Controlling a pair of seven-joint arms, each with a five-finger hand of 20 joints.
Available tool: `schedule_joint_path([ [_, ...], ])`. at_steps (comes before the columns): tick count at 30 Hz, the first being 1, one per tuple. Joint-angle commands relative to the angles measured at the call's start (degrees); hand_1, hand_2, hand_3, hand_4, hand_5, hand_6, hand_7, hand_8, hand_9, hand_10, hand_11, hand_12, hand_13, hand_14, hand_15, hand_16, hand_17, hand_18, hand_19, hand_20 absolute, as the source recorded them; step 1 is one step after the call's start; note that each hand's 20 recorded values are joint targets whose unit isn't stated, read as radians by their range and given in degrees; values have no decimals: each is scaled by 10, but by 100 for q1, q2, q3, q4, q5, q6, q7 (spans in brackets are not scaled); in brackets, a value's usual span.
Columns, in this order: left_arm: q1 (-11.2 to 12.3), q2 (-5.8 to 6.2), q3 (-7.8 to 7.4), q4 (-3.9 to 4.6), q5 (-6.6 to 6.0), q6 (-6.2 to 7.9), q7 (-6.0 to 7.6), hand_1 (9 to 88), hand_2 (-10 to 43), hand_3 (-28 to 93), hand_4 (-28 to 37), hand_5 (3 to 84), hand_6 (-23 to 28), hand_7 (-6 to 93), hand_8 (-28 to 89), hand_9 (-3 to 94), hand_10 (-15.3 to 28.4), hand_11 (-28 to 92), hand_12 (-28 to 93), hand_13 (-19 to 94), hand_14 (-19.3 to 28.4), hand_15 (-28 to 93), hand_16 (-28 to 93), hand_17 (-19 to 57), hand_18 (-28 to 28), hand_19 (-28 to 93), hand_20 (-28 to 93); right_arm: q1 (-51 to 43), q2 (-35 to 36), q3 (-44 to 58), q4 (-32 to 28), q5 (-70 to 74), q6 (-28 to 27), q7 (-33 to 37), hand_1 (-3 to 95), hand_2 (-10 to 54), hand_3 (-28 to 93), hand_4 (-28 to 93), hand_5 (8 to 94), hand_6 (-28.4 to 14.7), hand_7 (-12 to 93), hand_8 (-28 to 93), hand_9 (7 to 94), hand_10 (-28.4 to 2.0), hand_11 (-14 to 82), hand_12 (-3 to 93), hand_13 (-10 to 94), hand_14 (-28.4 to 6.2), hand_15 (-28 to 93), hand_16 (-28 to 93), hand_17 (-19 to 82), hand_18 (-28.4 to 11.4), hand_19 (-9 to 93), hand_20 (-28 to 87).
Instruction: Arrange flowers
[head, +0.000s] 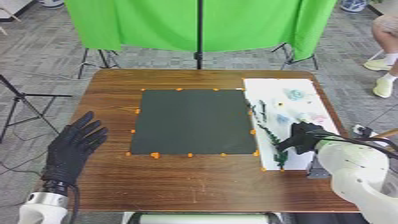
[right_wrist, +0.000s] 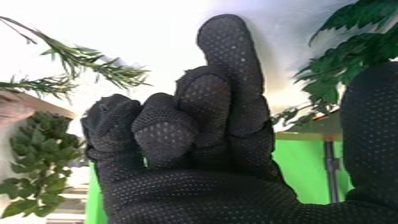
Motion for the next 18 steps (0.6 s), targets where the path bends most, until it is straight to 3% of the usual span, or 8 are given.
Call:
schedule_joint_path([
  [1, 74, 18, 35, 30, -21, -21, -21, 231, -12, 680, -276, 312, 37, 195, -89, 279, 121, 240, 176, 237, 141, 386, 11, -82, 211, 502, 102, -34, -131, -279, 107, -29, -783, -37, 191, -59, 699, -283, 695, -19, 516, -149, 716, -138, 600, 423, 670, -142, 816, 392, 349, -217, 932, 527],
  [6, 94, 25, 23, 22, -26, -11, -10, 231, -12, 682, -276, 312, 36, 196, -89, 278, 120, 240, 176, 237, 141, 386, 11, -82, 211, 502, 102, 179, -176, -353, 71, 129, -1306, 41, 193, -57, 693, -283, 685, -23, 501, -152, 703, -137, 597, 417, 658, -144, 809, 388, 340, -217, 932, 496],
  [18, 112, 34, 16, 13, -32, 26, 13, 231, -12, 682, -276, 311, 37, 195, -89, 279, 121, 241, 176, 237, 142, 388, 11, -83, 211, 503, 102, 340, -250, -417, -127, 34, -1334, -29, 191, -46, 686, -283, 679, -23, 489, -151, 696, -137, 594, 408, 650, -145, 804, 378, 334, -216, 932, 471],
])
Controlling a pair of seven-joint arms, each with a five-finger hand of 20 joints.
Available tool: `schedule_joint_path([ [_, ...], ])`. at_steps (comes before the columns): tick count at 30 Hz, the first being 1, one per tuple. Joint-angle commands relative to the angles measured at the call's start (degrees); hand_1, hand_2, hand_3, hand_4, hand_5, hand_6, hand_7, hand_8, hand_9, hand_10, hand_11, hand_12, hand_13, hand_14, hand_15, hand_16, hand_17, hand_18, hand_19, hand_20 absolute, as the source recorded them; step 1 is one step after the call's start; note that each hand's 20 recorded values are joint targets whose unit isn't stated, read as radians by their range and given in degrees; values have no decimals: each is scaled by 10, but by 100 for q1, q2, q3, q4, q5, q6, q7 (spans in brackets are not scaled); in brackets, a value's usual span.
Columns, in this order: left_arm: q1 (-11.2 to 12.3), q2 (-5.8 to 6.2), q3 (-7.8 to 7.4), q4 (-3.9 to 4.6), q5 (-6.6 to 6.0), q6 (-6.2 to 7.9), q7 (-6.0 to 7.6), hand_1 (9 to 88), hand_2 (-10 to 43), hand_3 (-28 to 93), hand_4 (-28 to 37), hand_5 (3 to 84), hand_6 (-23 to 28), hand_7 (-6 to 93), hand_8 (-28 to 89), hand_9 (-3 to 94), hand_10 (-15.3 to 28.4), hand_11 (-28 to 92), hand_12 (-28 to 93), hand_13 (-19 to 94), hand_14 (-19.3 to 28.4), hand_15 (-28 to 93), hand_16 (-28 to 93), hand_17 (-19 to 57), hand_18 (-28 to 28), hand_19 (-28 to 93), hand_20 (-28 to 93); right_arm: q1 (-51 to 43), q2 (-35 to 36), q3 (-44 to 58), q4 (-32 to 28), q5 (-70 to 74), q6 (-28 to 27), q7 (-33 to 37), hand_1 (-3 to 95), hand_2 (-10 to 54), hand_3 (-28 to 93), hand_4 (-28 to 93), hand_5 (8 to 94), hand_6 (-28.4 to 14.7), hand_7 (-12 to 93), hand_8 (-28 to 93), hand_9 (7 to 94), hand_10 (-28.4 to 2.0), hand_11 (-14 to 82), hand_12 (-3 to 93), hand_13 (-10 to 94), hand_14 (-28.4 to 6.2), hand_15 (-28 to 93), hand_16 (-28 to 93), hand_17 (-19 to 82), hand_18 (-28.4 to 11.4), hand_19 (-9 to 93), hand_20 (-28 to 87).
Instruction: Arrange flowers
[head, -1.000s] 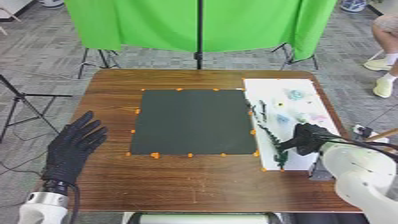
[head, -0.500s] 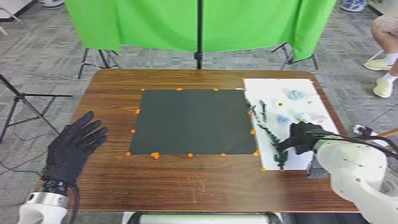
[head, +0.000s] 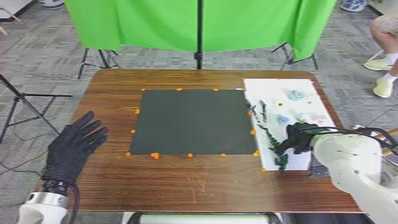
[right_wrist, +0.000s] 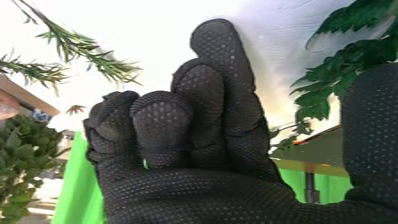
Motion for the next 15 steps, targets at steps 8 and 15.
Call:
schedule_joint_path([
  [8, 109, 11, 12, 15, -36, 27, 3, 231, -11, 681, -277, 312, 37, 195, -88, 280, 122, 241, 176, 236, 142, 388, 10, -83, 211, 503, 101, -335, -193, -274, -268, -138, 90, -83, 203, -57, 703, -282, 679, -22, 487, -151, 697, -137, 593, 406, 651, -143, 804, 372, 334, -215, 932, 469],
  [15, 108, -6, 17, 17, -20, 10, 1, 231, -11, 681, -276, 312, 36, 195, -89, 279, 122, 241, 176, 236, 142, 388, 10, -83, 211, 503, 101, -320, -218, -686, -47, -417, 324, 137, 353, -59, 719, -281, 706, -4, 497, -105, 747, -126, 589, 393, 693, -122, 797, 361, 376, -207, 932, 471],
])
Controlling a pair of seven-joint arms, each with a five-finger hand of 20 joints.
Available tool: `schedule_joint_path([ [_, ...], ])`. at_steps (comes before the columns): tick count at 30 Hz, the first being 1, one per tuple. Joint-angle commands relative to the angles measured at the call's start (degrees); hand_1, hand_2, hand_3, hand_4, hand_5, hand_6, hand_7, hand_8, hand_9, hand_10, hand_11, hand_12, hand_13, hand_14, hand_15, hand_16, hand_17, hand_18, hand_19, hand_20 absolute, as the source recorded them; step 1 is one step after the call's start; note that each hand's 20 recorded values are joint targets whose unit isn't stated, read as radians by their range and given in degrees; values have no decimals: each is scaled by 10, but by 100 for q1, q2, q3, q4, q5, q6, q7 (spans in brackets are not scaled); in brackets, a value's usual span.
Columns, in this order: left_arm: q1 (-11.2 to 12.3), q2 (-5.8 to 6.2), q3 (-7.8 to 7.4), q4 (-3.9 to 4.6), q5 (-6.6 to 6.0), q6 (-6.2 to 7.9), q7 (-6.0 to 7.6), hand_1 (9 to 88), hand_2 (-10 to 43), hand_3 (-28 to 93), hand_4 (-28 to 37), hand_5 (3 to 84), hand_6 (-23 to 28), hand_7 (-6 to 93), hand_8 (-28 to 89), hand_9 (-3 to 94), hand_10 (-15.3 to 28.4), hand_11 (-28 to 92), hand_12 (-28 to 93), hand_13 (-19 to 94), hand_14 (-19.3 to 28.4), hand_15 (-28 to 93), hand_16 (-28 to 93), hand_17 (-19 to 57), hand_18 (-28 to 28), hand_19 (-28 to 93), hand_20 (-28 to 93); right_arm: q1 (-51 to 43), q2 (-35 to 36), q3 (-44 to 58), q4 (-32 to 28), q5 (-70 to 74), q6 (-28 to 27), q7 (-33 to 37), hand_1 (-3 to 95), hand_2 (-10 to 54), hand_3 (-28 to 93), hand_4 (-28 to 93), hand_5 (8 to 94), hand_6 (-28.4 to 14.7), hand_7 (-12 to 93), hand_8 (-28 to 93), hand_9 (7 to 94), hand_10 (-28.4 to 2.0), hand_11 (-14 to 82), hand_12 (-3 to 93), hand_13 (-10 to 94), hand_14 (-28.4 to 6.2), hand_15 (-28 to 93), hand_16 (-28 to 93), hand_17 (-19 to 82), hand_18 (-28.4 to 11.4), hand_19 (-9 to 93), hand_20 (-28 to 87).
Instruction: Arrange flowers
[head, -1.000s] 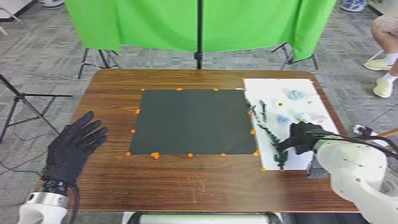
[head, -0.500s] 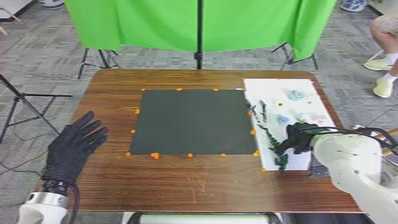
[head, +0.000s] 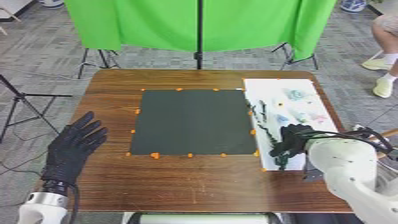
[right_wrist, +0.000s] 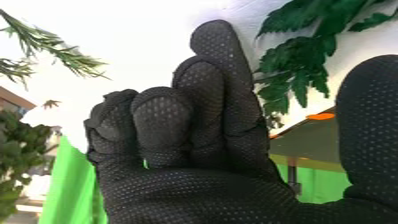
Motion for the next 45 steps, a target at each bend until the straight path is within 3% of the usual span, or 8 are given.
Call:
schedule_joint_path([
  [1, 110, -15, 15, 18, -13, 2, -2, 232, -11, 680, -276, 312, 36, 196, -89, 280, 122, 241, 176, 236, 142, 388, 10, -82, 211, 503, 101, -214, -130, -584, 259, -193, 284, 99, 372, -57, 709, -282, 710, -3, 488, -20, 754, -126, 587, 391, 700, -120, 795, 361, 382, -206, 932, 473],
  [3, 126, -13, 14, 9, -15, 20, 6, 231, -11, 681, -276, 312, 36, 195, -89, 279, 122, 241, 176, 236, 142, 388, 10, -82, 211, 503, 101, -254, -104, -653, 318, -292, 440, 75, 419, -53, 684, -282, 718, -4, 481, 68, 769, -124, 582, 389, 715, -116, 790, 360, 397, -206, 932, 479],
  [8, 109, -15, 23, 22, -16, 6, -2, 231, -12, 682, -276, 313, 37, 195, -89, 280, 121, 241, 176, 236, 142, 388, 10, -83, 211, 503, 102, -420, -88, -620, 357, -373, 555, -121, 484, -22, 663, -283, 749, -2, 443, 38, 816, -106, 560, 381, 753, -100, 781, 358, 436, -201, 932, 499],
  [23, 140, -8, 12, 8, -32, 45, 33, 232, -10, 680, -276, 312, 37, 195, -89, 279, 121, 242, 176, 236, 142, 388, 10, -83, 211, 502, 101, -1140, 24, 91, 29, -483, 1899, -462, 401, -5, 829, -237, 802, -14, 415, 123, 869, -103, 559, 383, 805, -94, 790, 362, 492, -207, 932, 581],
  [38, 151, 1, -4, 8, -27, 33, 52, 231, -10, 681, -276, 312, 37, 194, -89, 279, 122, 241, 175, 237, 141, 387, 10, -82, 210, 503, 101, -1117, 16, 655, -326, -285, 1944, -317, 392, -9, 839, -222, 817, -15, 403, 134, 880, -101, 555, 388, 813, -94, 788, 369, 500, -206, 932, 595],
  [40, 117, 0, -3, 7, -34, 53, 16, 231, -11, 681, -275, 312, 37, 194, -89, 279, 121, 241, 175, 237, 141, 387, 10, -82, 210, 503, 101, -1051, -3, 624, -312, -254, 1858, -222, 357, 17, 838, -246, 818, -7, 405, 80, 881, -101, 553, 389, 813, -95, 787, 371, 500, -206, 932, 593],
  [41, 119, 0, -2, 11, -34, 56, 19, 231, -10, 681, -275, 312, 37, 194, -89, 279, 122, 241, 175, 237, 142, 388, 10, -82, 210, 503, 101, -1004, -15, 600, -309, -272, 1749, -171, 327, 32, 838, -244, 822, -3, 419, -38, 883, -102, 549, 391, 813, -95, 787, 372, 500, -206, 932, 593],
  [45, 115, 3, 3, 17, -30, 41, 18, 231, -10, 681, -275, 312, 37, 195, -89, 279, 122, 241, 176, 237, 141, 388, 10, -82, 210, 503, 101, -708, -37, 355, -221, -282, 1380, 105, 200, -33, 713, -279, 825, -1, 409, -125, 883, -106, 538, 395, 811, -98, 783, 377, 499, -209, 932, 594],
])
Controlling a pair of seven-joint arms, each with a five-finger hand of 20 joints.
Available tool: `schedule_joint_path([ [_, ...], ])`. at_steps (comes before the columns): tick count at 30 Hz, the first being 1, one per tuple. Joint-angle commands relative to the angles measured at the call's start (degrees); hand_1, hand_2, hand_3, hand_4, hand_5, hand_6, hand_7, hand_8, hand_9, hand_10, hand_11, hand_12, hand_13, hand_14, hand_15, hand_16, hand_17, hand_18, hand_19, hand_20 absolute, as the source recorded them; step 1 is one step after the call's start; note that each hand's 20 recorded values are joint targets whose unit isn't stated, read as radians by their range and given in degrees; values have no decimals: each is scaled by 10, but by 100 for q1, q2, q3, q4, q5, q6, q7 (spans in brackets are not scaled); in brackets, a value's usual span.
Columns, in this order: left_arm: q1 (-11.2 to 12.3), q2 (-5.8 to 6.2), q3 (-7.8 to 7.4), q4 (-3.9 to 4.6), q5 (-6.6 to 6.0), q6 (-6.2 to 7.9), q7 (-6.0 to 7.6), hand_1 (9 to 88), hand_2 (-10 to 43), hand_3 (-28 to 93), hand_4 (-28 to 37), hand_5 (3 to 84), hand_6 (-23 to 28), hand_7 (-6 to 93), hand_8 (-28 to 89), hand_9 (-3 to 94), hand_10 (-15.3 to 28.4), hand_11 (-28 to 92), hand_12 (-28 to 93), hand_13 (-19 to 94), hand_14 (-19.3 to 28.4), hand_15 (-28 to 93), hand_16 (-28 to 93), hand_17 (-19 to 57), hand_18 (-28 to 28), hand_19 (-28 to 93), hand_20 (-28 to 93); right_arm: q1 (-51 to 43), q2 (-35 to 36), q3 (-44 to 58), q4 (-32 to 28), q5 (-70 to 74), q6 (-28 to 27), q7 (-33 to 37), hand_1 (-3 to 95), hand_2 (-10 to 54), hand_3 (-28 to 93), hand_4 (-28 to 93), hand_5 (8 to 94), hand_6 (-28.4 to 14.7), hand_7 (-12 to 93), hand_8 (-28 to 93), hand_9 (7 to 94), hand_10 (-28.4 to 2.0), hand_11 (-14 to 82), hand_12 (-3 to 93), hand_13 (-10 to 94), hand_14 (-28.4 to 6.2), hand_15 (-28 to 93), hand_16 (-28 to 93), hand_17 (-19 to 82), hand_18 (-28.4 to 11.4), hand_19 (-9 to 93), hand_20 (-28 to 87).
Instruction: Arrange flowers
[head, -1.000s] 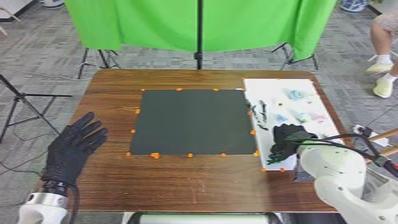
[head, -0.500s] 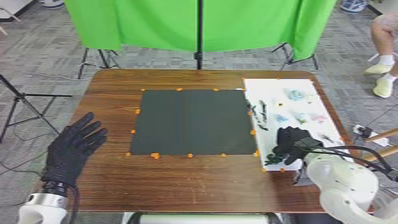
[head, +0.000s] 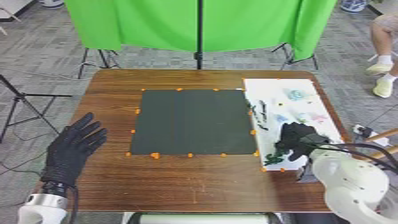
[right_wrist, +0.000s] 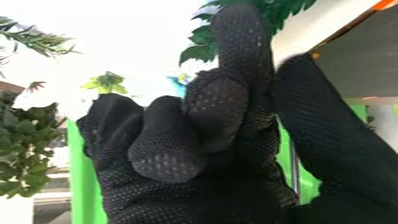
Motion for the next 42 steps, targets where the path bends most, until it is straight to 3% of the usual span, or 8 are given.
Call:
schedule_joint_path([
  [1, 62, 4, 7, 20, -23, 34, -25, 231, -10, 680, -275, 312, 37, 194, -89, 280, 121, 240, 175, 237, 141, 387, 10, -82, 210, 503, 101, 491, 2, -342, 125, -54, -601, 490, 186, -47, 676, -281, 825, -1, 407, -123, 883, -106, 537, 397, 810, -98, 783, 378, 498, -211, 932, 594],
  [8, 51, 7, 8, 22, -26, 53, -41, 231, -10, 680, -275, 312, 37, 194, -88, 279, 121, 241, 176, 237, 142, 387, 10, -83, 211, 503, 101, 1079, 2, -965, 478, -107, -993, 807, 198, -66, 468, -282, 835, -4, 390, -118, 884, -108, 534, 395, 809, -100, 783, 375, 497, -213, 932, 594],
  [16, 89, -7, -6, 6, -16, 48, -12, 230, -11, 682, -274, 312, 37, 195, -88, 279, 121, 241, 176, 236, 142, 387, 10, -83, 210, 502, 101, 919, -85, -882, 127, -102, -2054, 853, 293, -95, 561, -281, 792, 0, 414, -126, 841, -109, 550, 410, 776, -99, 784, 387, 465, -209, 932, 569],
  [24, 105, -5, -14, 9, -17, 19, -4, 231, -12, 682, -276, 312, 37, 195, -89, 279, 121, 242, 176, 237, 142, 387, 10, -82, 211, 503, 100, 741, -169, -881, -53, -60, -2538, 700, 378, -95, 599, -283, 731, 1, 450, -142, 787, -108, 579, 419, 733, -100, 792, 391, 424, -200, 932, 526],
  [25, 100, -8, -10, 14, -9, 9, -7, 230, -12, 683, -275, 312, 37, 195, -89, 279, 120, 242, 176, 237, 142, 387, 10, -82, 211, 503, 100, 717, -159, -893, -51, -93, -2515, 655, 384, -95, 636, -282, 728, 2, 445, -147, 784, -107, 581, 419, 730, -99, 794, 390, 421, -200, 932, 523],
  [28, 101, -22, -10, 14, -2, -7, -12, 230, -12, 683, -276, 312, 36, 195, -89, 279, 120, 243, 176, 236, 142, 388, 10, -83, 210, 503, 100, 707, -146, -967, -10, -129, -2496, 677, 458, -95, 618, -282, 718, -1, 400, 33, 781, -106, 585, 419, 729, -96, 797, 384, 420, -198, 932, 517],
  [33, 98, -12, 2, 15, -8, 5, -10, 230, -12, 682, -275, 312, 37, 193, -88, 279, 121, 242, 175, 236, 142, 387, 10, -82, 210, 503, 101, 559, -115, -952, 118, -166, -2205, 581, 537, -95, 704, -281, 739, 9, 377, 21, 795, -96, 583, 426, 742, -91, 797, 382, 427, -196, 932, 512],
  [42, 80, -29, -7, 19, -9, 16, -35, 231, -11, 681, -275, 312, 37, 194, -88, 279, 121, 241, 175, 237, 141, 387, 10, -83, 211, 503, 101, -1, -25, -596, 212, -158, -1116, 76, 467, -66, 853, -252, 690, -16, 483, 135, 807, -93, 558, 496, 753, -87, 799, 390, 442, -197, 932, 532],
])
